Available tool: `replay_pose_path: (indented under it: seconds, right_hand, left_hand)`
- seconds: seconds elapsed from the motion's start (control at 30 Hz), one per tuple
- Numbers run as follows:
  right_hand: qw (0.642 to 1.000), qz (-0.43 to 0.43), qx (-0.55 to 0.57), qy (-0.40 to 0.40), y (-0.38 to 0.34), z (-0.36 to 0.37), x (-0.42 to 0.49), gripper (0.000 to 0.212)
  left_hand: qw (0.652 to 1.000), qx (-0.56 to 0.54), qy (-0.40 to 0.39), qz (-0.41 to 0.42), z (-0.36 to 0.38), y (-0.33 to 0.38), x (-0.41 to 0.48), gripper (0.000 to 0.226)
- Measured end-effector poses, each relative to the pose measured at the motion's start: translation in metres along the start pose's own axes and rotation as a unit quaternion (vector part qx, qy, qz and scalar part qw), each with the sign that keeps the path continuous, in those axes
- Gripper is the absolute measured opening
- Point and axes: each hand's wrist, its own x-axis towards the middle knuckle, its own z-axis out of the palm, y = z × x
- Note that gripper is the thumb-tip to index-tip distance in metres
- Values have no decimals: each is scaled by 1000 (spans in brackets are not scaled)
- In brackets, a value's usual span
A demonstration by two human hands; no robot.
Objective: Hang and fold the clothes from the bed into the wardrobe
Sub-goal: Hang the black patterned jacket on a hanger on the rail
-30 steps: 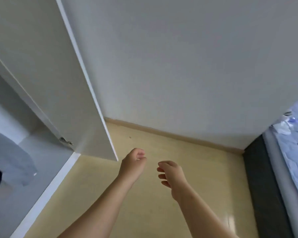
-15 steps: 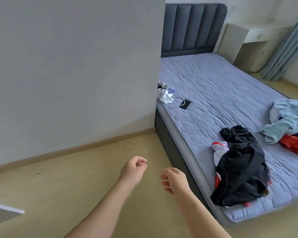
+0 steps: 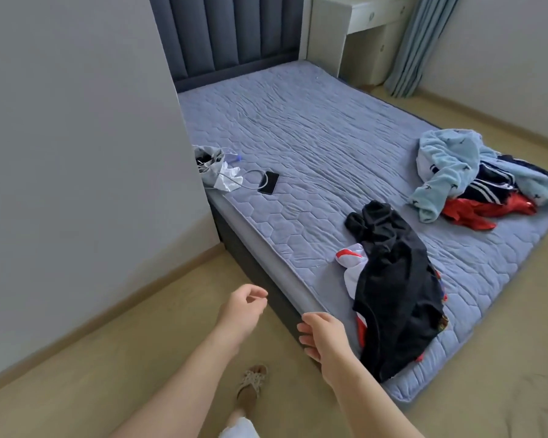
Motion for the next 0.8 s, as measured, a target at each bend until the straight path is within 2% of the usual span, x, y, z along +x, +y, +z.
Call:
replay_pose_path:
  seconds: [0.17, 0.3, 0.57, 0.67, 0.8]
  right_hand:
    - [999, 34, 14, 37, -41, 20, 54, 14]
    - [994, 52, 66, 68, -62, 21, 98, 13]
    - [970, 96, 131, 182, -34, -14, 162, 16]
    - [966, 101, 101, 217, -17, -39, 195, 16]
    - [961, 149, 24, 231, 16, -70, 232, 16]
  left_hand:
    - [998, 43, -51, -7, -8, 34, 80, 18]
    - [990, 101, -97, -6, 1, 51, 135, 19]
    - [958, 202, -194, -59, 60, 35, 199, 17]
    - [948, 224, -206, -92, 92, 20, 223, 17]
    - [933, 252, -224, -123, 133, -2, 249, 18]
